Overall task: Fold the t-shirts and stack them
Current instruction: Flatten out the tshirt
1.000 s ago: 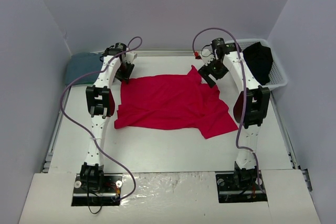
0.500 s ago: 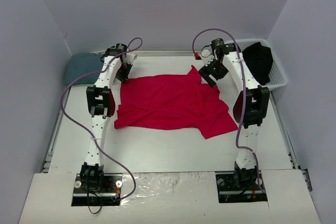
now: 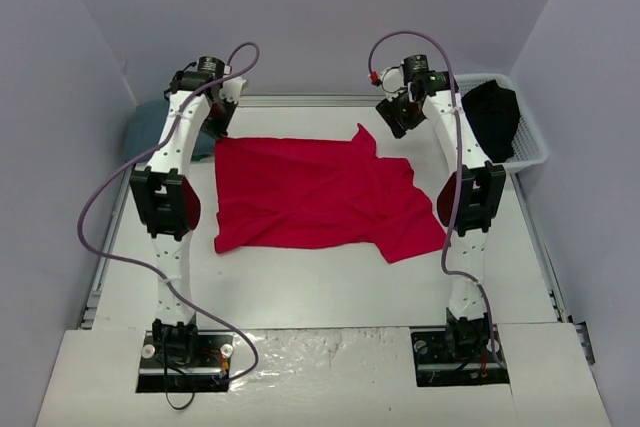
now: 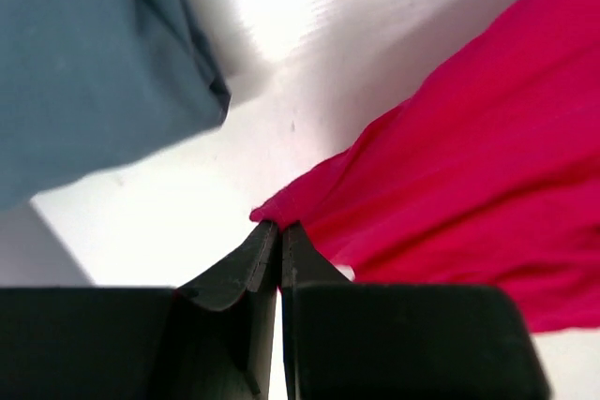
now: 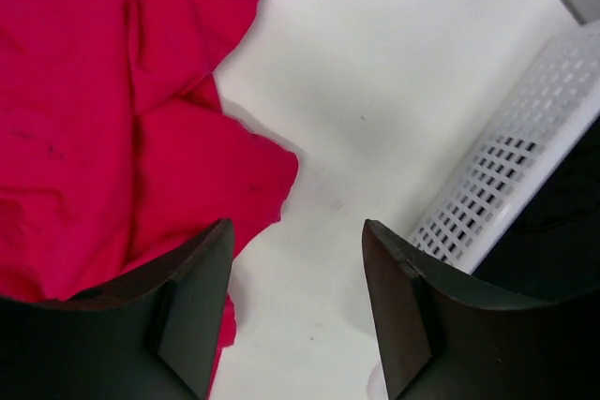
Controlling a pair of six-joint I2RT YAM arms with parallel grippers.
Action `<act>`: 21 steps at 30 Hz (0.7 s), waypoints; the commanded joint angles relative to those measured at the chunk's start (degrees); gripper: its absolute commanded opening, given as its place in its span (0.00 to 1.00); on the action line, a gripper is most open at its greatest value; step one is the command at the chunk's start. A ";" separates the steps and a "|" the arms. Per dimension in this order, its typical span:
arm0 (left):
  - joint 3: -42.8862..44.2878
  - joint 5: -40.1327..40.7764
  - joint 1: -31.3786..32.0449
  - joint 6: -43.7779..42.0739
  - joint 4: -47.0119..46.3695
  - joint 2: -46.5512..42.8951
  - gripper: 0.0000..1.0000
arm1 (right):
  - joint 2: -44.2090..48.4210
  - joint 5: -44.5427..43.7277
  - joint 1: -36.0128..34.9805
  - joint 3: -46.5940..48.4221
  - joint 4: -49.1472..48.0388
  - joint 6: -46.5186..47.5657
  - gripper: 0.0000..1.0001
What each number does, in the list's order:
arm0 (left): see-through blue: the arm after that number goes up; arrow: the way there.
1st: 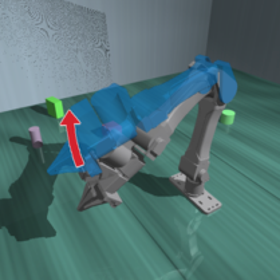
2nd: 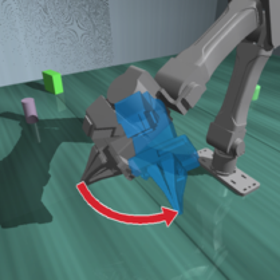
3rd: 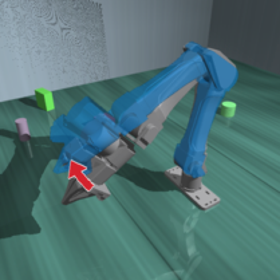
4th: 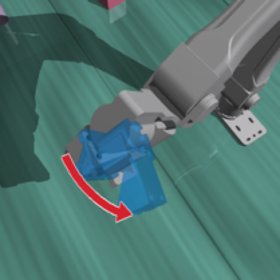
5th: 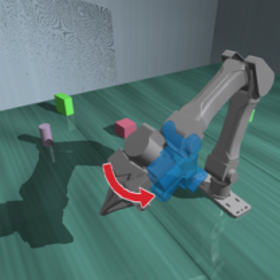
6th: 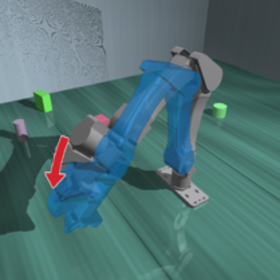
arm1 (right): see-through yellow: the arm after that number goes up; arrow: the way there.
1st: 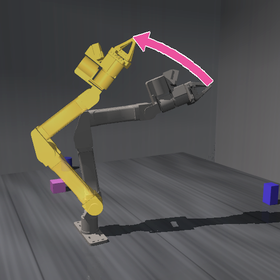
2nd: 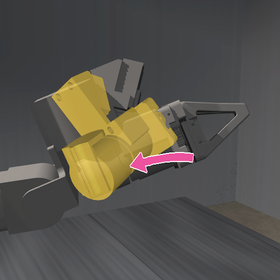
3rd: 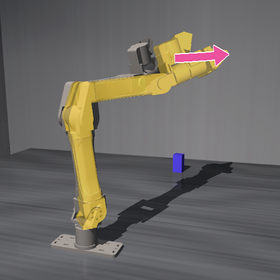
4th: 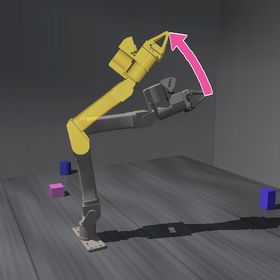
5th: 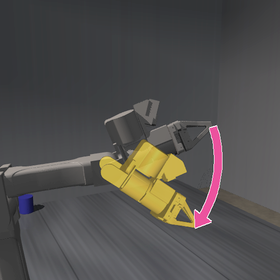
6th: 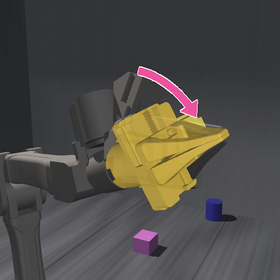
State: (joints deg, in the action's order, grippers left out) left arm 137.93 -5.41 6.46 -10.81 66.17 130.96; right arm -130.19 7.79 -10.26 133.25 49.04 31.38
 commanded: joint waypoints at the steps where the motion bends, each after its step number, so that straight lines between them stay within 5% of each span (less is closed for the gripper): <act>1: -5.97 2.68 -0.31 -1.94 3.00 -8.50 0.02 | -4.36 3.98 1.38 1.66 1.06 -2.28 0.50; 11: -17.86 4.88 0.22 -2.55 2.65 -16.95 0.02 | -10.34 15.84 4.20 2.46 6.68 -0.44 0.43; 21: -19.19 6.38 1.10 -3.17 3.00 -17.40 0.02 | -12.98 20.42 4.29 0.43 9.85 2.02 0.44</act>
State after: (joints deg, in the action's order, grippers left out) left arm 117.86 -1.13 7.05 -13.06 67.46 117.69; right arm -142.12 25.26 -5.69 134.41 54.48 32.01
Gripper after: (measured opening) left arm 0.032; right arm 0.438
